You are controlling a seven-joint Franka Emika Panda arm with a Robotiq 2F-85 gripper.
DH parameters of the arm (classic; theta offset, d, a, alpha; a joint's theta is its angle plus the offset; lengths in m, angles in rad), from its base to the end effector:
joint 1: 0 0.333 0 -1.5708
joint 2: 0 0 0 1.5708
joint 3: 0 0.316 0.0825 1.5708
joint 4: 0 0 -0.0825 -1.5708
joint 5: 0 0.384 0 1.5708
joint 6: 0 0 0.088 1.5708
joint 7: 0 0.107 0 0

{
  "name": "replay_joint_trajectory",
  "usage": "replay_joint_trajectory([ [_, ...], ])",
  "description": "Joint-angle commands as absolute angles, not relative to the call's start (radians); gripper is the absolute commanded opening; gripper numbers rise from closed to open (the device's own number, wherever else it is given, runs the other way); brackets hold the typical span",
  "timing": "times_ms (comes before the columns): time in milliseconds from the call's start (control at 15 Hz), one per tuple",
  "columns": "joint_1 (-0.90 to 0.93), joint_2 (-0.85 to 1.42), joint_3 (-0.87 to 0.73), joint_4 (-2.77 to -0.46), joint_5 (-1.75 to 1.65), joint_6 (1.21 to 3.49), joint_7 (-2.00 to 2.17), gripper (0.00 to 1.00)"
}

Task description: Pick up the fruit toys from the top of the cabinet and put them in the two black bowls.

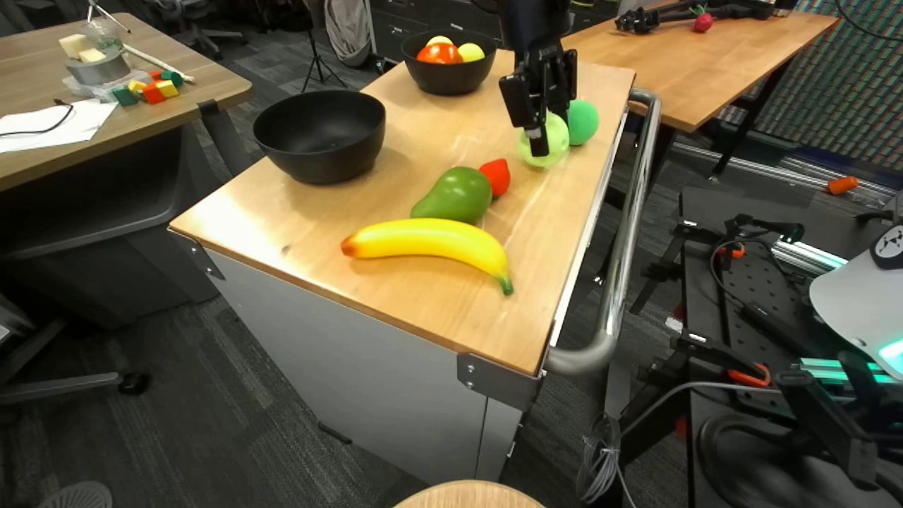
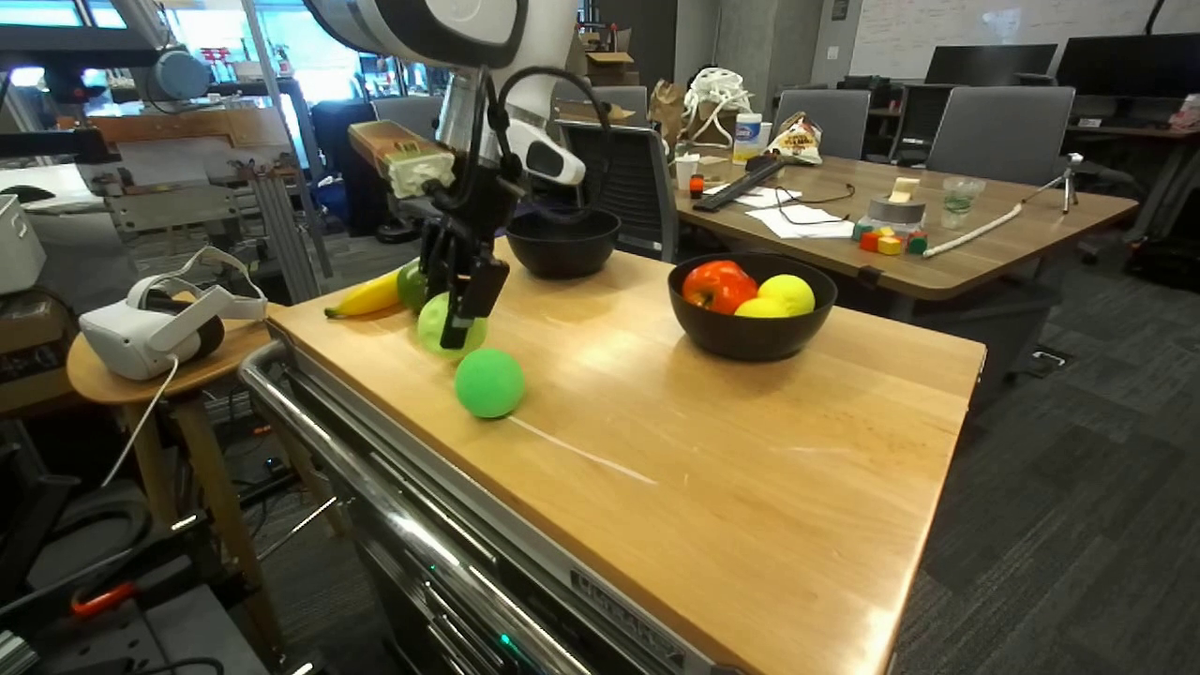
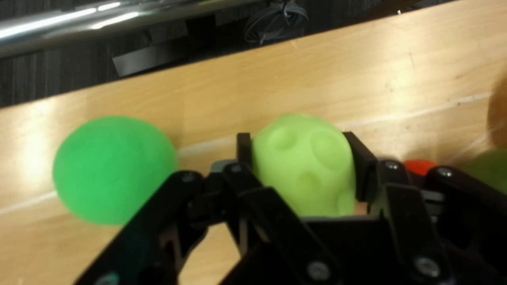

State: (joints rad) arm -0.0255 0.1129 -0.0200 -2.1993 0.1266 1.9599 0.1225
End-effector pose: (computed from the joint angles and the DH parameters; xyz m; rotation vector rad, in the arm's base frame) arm 0.5024 -0.0146 0.3088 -2.9813 0.3553 0.5397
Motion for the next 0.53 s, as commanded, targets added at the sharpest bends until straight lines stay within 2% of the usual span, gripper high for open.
replay_joint_trajectory([
  [0,0.024,0.01,0.011,-2.119,-0.002,1.893,0.158,0.27],
  [200,0.061,0.027,0.051,-1.965,-0.109,1.852,0.149,0.24],
  [467,0.072,0.143,0.065,-1.808,-0.194,2.021,0.068,0.16],
])
